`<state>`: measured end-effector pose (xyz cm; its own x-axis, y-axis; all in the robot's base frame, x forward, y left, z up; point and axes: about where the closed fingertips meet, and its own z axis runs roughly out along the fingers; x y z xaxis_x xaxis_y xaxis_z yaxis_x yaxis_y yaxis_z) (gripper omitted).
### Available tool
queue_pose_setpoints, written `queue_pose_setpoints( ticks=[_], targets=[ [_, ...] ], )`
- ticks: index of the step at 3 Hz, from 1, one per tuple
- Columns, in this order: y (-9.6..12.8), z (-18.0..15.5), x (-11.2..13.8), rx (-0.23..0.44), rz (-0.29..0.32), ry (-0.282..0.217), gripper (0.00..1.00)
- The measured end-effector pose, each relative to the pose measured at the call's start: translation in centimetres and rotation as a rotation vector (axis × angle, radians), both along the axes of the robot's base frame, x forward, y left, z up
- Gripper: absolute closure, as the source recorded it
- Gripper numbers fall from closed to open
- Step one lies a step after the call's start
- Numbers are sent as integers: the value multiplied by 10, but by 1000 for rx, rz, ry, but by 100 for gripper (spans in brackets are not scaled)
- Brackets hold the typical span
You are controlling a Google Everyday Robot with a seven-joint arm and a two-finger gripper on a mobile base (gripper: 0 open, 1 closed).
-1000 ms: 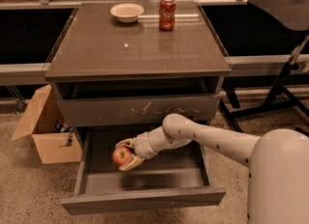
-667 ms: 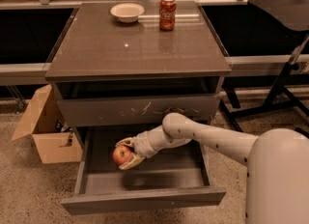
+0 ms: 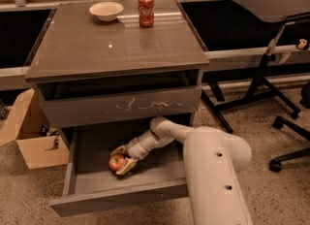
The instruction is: Pick apple from middle drawer and place on counter
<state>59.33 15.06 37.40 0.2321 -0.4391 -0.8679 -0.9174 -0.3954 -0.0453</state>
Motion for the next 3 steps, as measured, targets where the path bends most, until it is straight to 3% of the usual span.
queue_pose_setpoints(
  ticks=[1, 2, 3],
  targets=[
    [0, 0, 0, 0, 0, 0, 97],
    [0, 0, 0, 0, 0, 0, 75],
    [0, 0, 0, 0, 0, 0, 43]
  ],
)
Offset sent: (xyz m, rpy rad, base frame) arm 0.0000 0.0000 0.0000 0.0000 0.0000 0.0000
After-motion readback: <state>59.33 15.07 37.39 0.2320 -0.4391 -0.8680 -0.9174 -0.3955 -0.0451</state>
